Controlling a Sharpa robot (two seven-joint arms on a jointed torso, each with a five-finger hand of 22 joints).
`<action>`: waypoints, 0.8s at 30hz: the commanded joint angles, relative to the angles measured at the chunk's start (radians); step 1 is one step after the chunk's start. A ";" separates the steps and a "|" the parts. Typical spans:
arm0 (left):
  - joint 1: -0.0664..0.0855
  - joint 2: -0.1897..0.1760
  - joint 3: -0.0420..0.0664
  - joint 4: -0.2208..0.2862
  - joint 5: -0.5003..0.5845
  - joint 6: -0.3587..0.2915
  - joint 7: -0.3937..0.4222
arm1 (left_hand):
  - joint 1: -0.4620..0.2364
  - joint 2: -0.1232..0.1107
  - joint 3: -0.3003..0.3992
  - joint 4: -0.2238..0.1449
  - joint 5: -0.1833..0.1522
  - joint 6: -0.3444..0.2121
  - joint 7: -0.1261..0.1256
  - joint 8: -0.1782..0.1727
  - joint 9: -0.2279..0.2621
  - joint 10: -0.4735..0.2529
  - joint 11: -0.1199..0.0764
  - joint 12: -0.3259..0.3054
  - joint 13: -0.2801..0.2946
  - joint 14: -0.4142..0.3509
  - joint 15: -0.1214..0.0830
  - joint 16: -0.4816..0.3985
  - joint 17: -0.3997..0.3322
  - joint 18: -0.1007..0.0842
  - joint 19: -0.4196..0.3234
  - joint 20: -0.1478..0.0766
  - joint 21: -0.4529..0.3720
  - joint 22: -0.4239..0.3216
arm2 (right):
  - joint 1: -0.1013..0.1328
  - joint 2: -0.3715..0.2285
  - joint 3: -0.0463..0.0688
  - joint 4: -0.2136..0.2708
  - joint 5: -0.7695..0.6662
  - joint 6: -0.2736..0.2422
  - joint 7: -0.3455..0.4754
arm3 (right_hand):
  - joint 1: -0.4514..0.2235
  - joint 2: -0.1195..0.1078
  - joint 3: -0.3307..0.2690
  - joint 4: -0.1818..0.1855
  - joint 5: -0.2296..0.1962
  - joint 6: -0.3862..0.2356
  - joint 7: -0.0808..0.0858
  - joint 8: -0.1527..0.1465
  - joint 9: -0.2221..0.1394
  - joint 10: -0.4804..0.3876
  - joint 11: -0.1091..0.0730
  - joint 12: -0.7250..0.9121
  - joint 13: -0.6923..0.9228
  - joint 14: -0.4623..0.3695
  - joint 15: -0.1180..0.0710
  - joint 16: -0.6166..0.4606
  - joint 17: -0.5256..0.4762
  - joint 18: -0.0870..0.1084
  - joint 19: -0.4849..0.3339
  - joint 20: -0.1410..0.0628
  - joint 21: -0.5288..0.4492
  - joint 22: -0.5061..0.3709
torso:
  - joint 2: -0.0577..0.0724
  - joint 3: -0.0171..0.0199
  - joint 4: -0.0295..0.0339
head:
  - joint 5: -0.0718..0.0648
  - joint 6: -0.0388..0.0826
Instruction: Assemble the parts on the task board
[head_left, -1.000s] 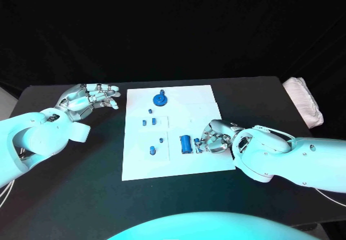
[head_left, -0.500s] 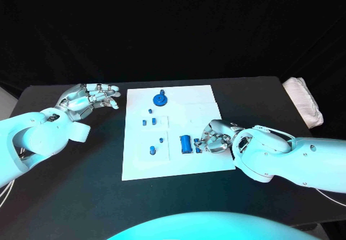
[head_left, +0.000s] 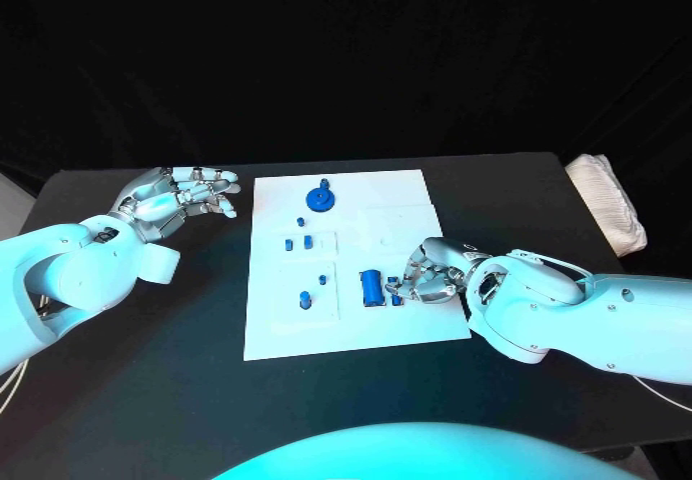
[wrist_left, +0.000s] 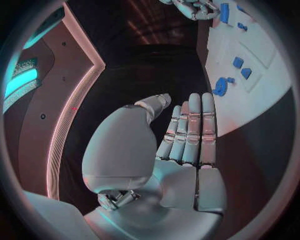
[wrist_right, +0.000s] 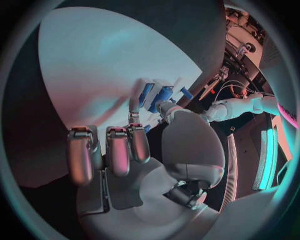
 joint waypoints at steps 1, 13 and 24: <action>0.000 0.000 0.001 0.002 0.005 0.013 0.005 | -0.004 -0.002 0.000 0.005 -0.005 -0.005 0.004 -0.002 -0.001 -0.003 0.002 -0.003 0.000 0.000 0.007 -0.007 0.001 0.004 0.007 0.001 -0.004 -0.002 | -0.001 -0.008 0.000 0.002 -0.008 -0.004 0.026 | 0.060 0.004 -0.004 -0.013 -0.066 -0.007 0.003 0.005 0.000 0.054 -0.004 -0.008 0.183 0.079 -0.006 0.000 0.144 -0.006 0.076 -0.005 -0.006 0.243 | 0.000 0.0005 -0.0002 | 0.000 0.000; 0.000 0.015 0.000 -0.015 0.022 0.008 0.026 | -0.005 -0.002 0.000 0.006 -0.005 -0.005 0.004 -0.002 -0.001 -0.003 0.002 -0.002 0.000 0.000 0.008 -0.007 0.002 0.004 0.008 0.001 -0.006 -0.003 | 0.006 -0.030 0.003 -0.042 0.241 -0.206 0.362 | 0.170 0.006 -0.031 -0.003 -0.040 -0.100 0.047 -0.061 -0.030 -0.008 0.034 -0.158 0.115 0.053 0.025 -0.062 0.041 0.027 0.001 0.021 -0.178 0.194 | -0.007 -0.0020 -0.0032 | 0.000 0.015; -0.014 0.080 0.000 -0.102 0.069 -0.050 0.119 | -0.002 -0.010 0.006 0.029 -0.015 0.007 -0.018 0.016 0.006 0.028 -0.009 0.007 0.003 -0.069 0.019 -0.062 -0.010 -0.012 -0.109 0.036 -0.158 -0.083 | 0.046 0.091 0.020 -0.331 0.925 -0.096 0.838 | 0.318 0.015 0.041 -0.030 -0.107 -0.209 0.109 -0.109 -0.042 -0.367 0.092 -0.926 -0.382 -0.232 0.080 -0.715 -0.623 0.159 -0.379 0.076 -1.107 -0.186 | -0.049 -0.0173 -0.0163 | 0.017 0.058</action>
